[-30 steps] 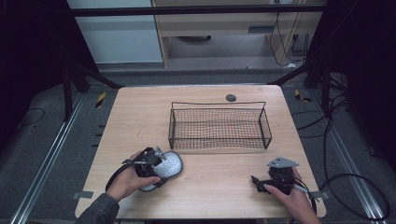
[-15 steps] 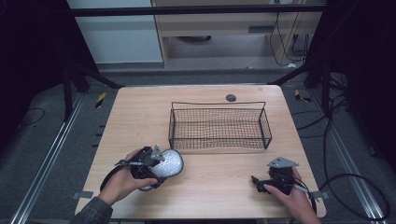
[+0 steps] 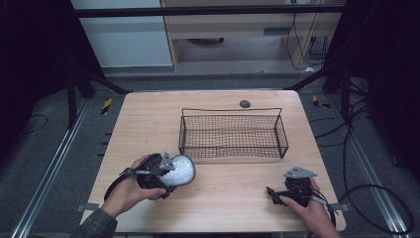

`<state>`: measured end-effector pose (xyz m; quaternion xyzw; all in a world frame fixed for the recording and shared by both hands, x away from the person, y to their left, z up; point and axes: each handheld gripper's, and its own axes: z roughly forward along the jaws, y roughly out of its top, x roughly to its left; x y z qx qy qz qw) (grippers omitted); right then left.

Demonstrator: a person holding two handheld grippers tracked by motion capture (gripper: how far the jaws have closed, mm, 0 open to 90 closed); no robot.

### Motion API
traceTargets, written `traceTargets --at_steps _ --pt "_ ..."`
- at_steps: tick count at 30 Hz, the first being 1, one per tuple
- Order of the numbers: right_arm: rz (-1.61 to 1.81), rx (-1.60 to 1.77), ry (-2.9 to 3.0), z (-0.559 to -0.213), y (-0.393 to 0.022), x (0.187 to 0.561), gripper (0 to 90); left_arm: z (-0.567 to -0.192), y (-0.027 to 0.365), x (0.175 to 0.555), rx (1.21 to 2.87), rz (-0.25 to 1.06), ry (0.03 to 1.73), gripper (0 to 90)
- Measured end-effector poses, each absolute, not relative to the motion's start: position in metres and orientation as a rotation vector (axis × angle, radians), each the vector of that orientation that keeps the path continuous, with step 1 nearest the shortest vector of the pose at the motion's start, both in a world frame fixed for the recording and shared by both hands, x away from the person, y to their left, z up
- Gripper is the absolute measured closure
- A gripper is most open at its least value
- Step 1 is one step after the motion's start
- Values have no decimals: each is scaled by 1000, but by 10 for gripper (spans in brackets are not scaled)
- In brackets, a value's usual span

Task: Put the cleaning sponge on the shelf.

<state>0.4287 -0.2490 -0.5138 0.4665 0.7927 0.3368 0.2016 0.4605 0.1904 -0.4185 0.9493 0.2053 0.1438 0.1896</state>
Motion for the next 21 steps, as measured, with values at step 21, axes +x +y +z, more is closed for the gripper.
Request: traceTargets --at_steps 21 --pt "941 1301 2216 -514 -249 429 3 -376 169 477 2678 520 497 147"
